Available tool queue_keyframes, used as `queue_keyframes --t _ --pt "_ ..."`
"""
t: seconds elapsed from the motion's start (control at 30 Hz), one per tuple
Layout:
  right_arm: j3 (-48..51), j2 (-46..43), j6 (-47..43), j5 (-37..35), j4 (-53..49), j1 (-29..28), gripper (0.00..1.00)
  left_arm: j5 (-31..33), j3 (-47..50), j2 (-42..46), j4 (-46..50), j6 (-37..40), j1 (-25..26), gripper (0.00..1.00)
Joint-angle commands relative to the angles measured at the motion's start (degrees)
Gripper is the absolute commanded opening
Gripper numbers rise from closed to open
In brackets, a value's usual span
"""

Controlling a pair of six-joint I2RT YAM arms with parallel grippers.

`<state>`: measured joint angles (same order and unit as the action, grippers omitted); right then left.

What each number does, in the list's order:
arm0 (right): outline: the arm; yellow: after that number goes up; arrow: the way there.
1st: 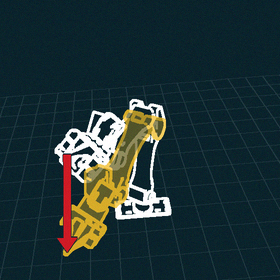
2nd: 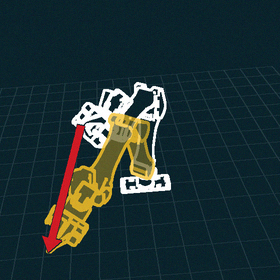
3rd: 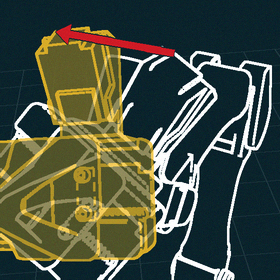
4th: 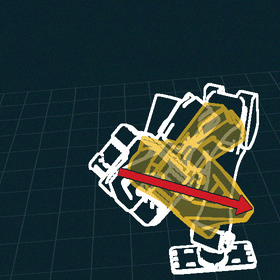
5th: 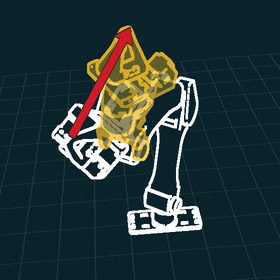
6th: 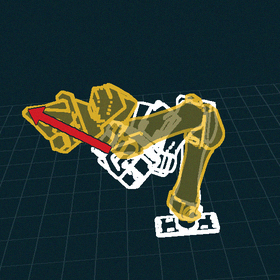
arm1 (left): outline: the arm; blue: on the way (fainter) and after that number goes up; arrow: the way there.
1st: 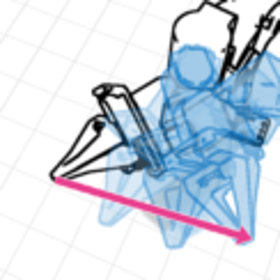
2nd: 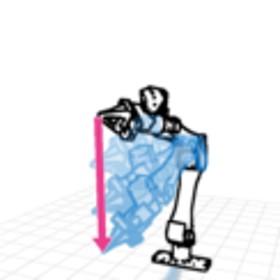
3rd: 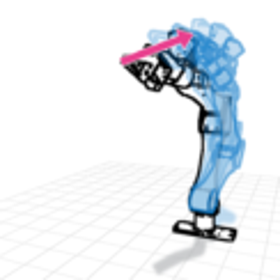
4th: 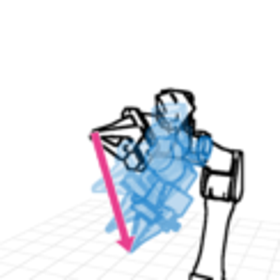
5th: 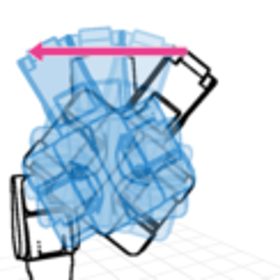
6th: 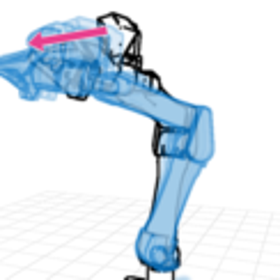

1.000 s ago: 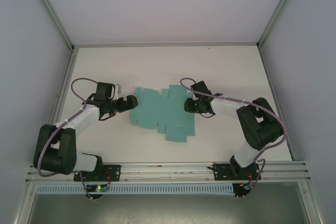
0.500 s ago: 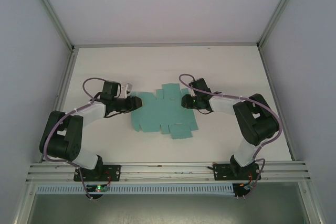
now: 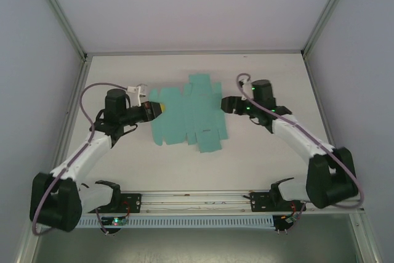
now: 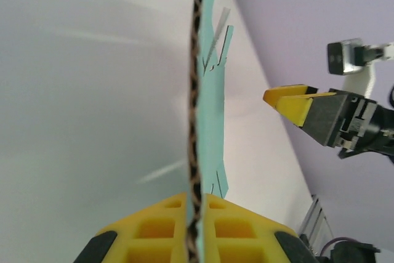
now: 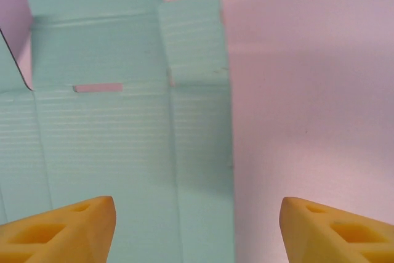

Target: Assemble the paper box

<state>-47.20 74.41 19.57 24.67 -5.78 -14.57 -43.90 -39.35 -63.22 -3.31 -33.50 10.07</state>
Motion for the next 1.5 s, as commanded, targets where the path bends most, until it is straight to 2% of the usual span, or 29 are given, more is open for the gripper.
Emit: queue_keyframes --t 0.0,0.17,0.37,0.43,0.57,0.67,0.83,0.9,0.97,1.0,1.1,1.13,1.17,1.2,1.27,1.3,1.37,1.4,1.47 --pt "2.56 -3.97 -5.05 13.89 -1.9 2.75 0.72 -2.61 0.23 6.21 -3.09 -3.02 0.25 0.0" --pt "2.45 -6.23 -4.91 20.13 -0.21 3.49 0.69 -2.67 -0.25 11.94 -2.48 -5.8 0.17 0.0" --pt "2.59 -4.99 -4.41 25.86 1.02 3.41 0.56 -1.83 0.0 14.82 -2.45 -6.93 0.22 0.0" --pt "3.35 -5.15 -4.58 26.57 0.93 3.42 0.45 -1.06 0.07 15.37 -2.29 -7.17 0.22 0.0" --pt "4.96 -6.32 -5.05 29.09 1.51 3.08 0.4 0.01 0.59 15.74 -3.09 -7.64 0.19 0.0" --pt "5.06 -7.48 -5.82 27.14 0.12 2.97 0.33 1.28 0.39 15.5 -1.92 -7.04 0.24 0.0" --pt "4.18 -9.46 -8.67 21.18 -3.15 3.05 0.34 2.51 0.74 15.41 -0.47 -5.81 0.22 0.0" --pt "3.53 -9.55 -8.97 19.68 -3.59 3.07 0.28 2.48 1.2 15.43 -0.42 -5.83 0.19 0.0" --pt "2.74 -9.18 -9.11 19.09 -4.07 3.06 0.27 2.33 1.53 15.5 -0.43 -5.7 0.22 0.0" --pt "2.3 -8.81 -9.36 18.71 -4.32 3.06 0.22 2.27 1.64 15.58 -0.3 -5.75 0.21 0.0" --pt "1.47 -7.82 -9.55 19.16 -3.94 2.97 0.14 2.28 1.81 15.58 -0.3 -5.69 0.17 0.0" --pt "1.34 -7.62 -9.88 19.5 -3.82 2.88 0.14 2.09 1.81 15.52 -0.25 -5.45 0.24 0.0" --pt "1.24 -7.45 -10.43 19.27 -3.62 2.71 0.09 2.15 1.74 15.35 0.16 -5.3 0.21 0.0" --pt "1.14 -7.44 -11.19 18.35 -3.7 2.38 0.03 2.66 1.65 15.26 0.83 -5.17 0.22 0.0" --pt "0.64 -7.53 -13.07 15.37 -4.59 1.38 0.0 4.03 1.73 15.04 2.28 -5.16 0.25 0.0" --pt "0.25 -7.53 -14.79 13.8 -5.67 0.69 0.0 5.51 1.8 14.94 3.69 -5.22 0.18 0.12" --pt "-0.51 -7.53 -19.1 7.59 -8.41 -1.61 0.0 11.86 1.26 14.88 11.57 -3.42 0.22 0.91" --pt "-0.66 -7.37 -21.62 4.39 -9.78 -2.86 0.0 16.13 1.04 14.9 15.67 -2.66 0.22 1.0" --pt "-0.97 -6.25 -27.33 -1.52 -12.46 -5.73 0.0 24.55 0.93 14.8 22.73 -1.71 0.17 1.0"
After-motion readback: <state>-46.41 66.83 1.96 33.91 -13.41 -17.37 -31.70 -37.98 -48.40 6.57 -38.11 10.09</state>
